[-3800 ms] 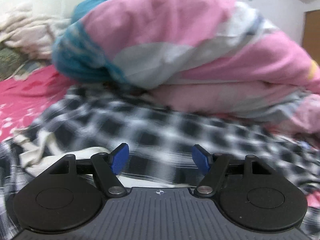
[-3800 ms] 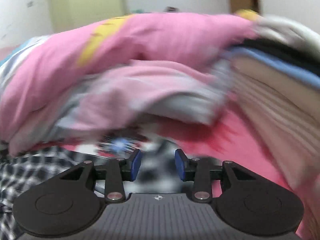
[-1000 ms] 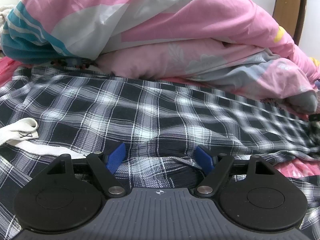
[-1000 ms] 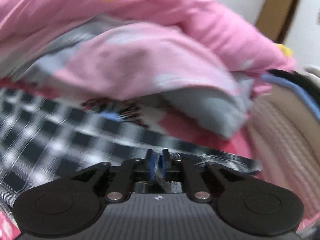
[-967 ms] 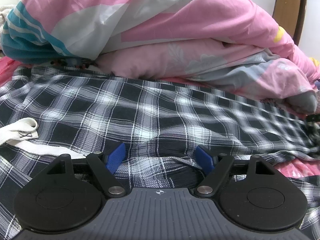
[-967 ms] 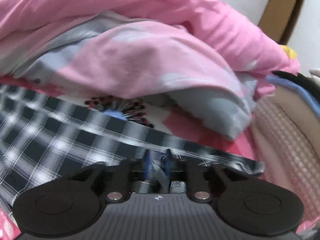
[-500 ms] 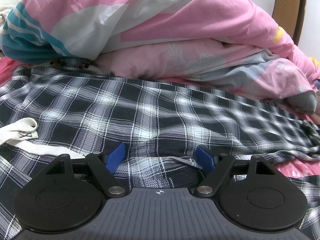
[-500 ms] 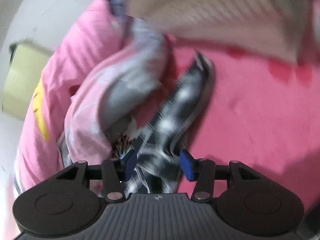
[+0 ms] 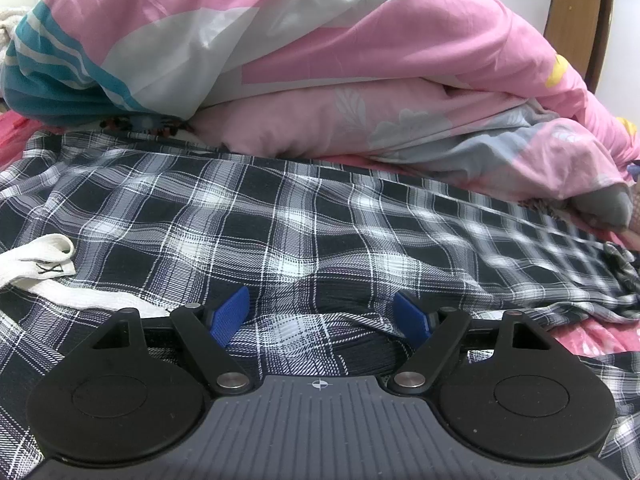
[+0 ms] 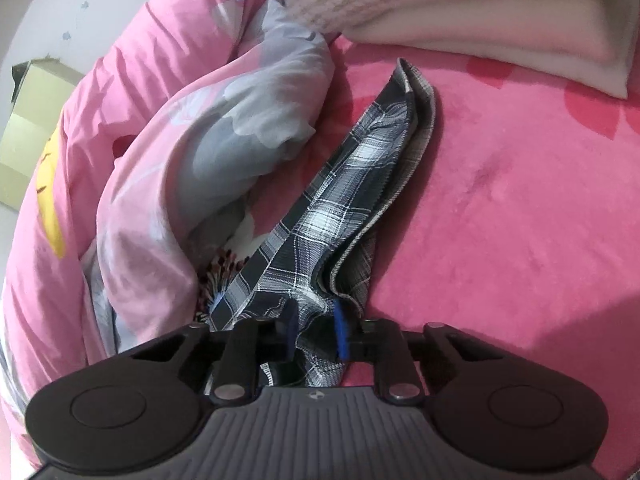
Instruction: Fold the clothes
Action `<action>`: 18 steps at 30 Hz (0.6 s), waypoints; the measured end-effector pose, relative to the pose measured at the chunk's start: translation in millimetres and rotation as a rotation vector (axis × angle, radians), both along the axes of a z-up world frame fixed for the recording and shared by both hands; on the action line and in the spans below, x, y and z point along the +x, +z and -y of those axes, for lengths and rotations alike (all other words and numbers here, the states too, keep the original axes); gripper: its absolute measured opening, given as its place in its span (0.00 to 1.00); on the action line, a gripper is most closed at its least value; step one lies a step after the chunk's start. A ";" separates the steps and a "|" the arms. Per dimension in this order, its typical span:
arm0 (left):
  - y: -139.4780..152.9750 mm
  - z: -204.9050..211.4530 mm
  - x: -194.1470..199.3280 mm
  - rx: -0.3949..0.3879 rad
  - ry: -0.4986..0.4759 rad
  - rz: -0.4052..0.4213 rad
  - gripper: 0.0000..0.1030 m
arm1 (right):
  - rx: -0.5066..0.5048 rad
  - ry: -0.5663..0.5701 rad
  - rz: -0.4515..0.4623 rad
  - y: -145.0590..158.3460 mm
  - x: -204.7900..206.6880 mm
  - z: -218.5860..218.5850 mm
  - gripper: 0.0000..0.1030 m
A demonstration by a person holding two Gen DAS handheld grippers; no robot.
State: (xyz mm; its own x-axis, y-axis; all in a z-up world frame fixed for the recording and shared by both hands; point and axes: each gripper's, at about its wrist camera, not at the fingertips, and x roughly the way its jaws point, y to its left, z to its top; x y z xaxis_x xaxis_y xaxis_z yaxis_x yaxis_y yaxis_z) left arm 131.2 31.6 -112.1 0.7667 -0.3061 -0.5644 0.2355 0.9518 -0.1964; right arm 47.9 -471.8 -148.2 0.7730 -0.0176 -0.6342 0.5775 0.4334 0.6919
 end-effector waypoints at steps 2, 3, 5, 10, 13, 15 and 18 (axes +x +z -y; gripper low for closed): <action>-0.1 -0.1 0.2 -0.002 0.000 0.000 0.78 | -0.020 -0.015 -0.010 0.1 0.3 0.4 0.18; -0.1 0.0 0.3 -0.003 0.000 0.000 0.78 | -0.032 -0.024 -0.012 1.2 -0.2 0.6 0.18; -0.2 0.0 0.5 -0.002 0.000 0.000 0.78 | -0.049 -0.041 -0.014 2.8 -1.8 1.9 0.19; -0.4 0.0 0.1 -0.004 0.002 0.000 0.78 | -0.077 -0.066 -0.025 6.4 -0.8 4.4 0.22; -0.8 -0.6 -0.3 -0.004 0.003 0.001 0.78 | -0.089 -0.055 -0.036 6.4 3.7 3.9 0.25; -0.8 -0.4 -0.2 -0.005 0.003 0.000 0.78 | -0.095 -0.053 -0.043 5.6 6.5 3.7 0.27; -0.8 -0.8 -0.7 -0.005 0.004 0.001 0.78 | -0.102 -0.052 -0.050 4.8 9.6 3.5 0.27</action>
